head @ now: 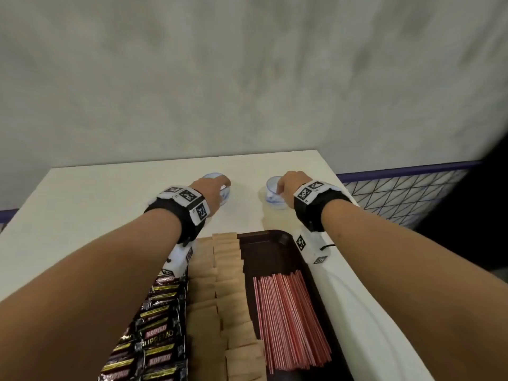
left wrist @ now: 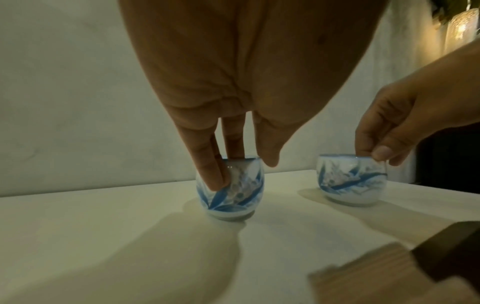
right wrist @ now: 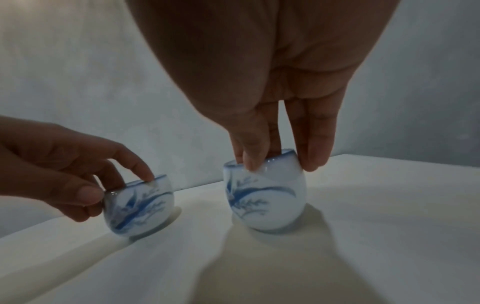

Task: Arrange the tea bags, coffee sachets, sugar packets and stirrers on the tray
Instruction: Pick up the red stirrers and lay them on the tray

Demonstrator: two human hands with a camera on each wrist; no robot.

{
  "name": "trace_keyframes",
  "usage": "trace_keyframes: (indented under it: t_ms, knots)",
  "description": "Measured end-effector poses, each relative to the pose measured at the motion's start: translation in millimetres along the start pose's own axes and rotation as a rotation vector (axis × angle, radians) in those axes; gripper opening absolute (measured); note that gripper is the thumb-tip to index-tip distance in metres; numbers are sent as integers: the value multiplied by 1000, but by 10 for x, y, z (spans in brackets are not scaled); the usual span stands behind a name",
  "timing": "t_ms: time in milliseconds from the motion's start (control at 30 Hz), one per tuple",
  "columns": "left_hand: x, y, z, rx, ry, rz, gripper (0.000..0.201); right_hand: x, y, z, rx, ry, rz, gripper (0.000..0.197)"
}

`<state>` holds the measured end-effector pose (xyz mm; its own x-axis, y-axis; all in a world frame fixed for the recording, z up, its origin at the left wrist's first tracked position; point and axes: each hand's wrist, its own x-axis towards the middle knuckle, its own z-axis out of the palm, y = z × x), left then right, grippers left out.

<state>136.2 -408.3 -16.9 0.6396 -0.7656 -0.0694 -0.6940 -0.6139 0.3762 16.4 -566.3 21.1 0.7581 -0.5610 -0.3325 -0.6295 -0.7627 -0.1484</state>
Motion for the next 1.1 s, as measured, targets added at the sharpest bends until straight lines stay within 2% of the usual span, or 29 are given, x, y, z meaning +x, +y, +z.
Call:
trace_keyframes:
  t_ms: [100,233,433,533,867,1100]
  knots:
    - [-26,275,56,-84,-14,86,25,-130,379,12,-48,16,41,30]
    - [-69,728,166,17,-91,80,42,-466,765,-2,-16,-29,146,32]
    - [-203,1251,413,55,-177,202,44,-1111,1193,279,-62,32,63,26]
    - [-303,1432,490,137,-237,277,43,-1404,1288,443,3,49,27,27]
    - [-700,1628,608,131,-240,380,24,-2074,1316,834,69,105,-77,23]
    - [-874,1684,618,179,-289,387,19,-2430,1331,1070,96,138,-162,28]
